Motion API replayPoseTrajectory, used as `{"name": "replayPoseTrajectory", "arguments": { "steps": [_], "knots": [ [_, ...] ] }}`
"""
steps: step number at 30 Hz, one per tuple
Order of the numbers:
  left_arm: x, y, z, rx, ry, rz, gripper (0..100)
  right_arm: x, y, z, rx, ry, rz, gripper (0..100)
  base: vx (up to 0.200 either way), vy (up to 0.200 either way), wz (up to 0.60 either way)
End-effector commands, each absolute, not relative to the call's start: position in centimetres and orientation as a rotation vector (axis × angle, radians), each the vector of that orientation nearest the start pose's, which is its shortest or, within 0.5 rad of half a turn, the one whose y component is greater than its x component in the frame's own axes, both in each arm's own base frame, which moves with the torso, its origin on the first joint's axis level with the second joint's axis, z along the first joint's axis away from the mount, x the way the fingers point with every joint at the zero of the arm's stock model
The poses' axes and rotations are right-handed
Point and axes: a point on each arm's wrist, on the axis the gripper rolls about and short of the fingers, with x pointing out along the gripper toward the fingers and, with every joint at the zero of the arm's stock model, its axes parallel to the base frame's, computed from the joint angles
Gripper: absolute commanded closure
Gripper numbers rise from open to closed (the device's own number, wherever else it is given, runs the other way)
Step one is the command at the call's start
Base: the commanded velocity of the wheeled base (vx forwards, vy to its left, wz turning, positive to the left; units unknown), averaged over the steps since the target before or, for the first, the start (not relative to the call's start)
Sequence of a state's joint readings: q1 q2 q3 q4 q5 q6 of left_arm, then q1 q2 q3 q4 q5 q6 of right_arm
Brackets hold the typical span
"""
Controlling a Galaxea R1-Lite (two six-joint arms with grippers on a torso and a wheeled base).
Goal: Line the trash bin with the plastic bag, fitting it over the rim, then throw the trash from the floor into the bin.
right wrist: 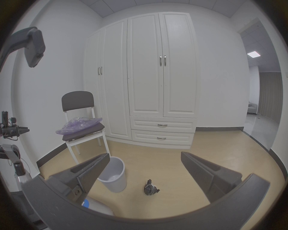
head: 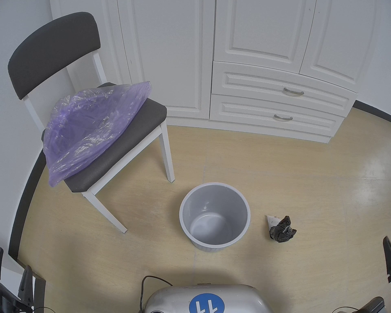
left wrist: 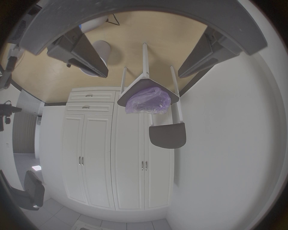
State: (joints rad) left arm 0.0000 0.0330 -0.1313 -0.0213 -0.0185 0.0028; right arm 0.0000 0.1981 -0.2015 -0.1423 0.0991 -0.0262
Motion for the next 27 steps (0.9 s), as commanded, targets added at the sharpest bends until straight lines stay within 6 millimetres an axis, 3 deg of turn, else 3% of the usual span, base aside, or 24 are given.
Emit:
{"name": "replayPoseTrajectory", "arguments": {
  "steps": [1,14,22,27],
  "knots": [
    [-2.2,0.0,15.5,0.064,0.004,-0.009,0,2.9,0.3,19.5,-0.071,-0.085,0.118,0,0.000,0.000,0.00],
    [3.7,0.3,19.3,0.138,0.219,0.108,0,10.2,1.0,23.2,-0.050,-0.141,0.069,0,0.000,0.000,0.00],
    [6.7,0.4,20.2,0.182,0.309,0.143,0,12.0,3.6,23.5,0.003,-0.120,0.011,0,0.000,0.000,0.00],
    [8.0,0.4,21.3,0.193,0.318,0.138,0,12.1,3.8,23.6,0.000,-0.113,0.008,0,0.000,0.000,0.00]
  ]
}}
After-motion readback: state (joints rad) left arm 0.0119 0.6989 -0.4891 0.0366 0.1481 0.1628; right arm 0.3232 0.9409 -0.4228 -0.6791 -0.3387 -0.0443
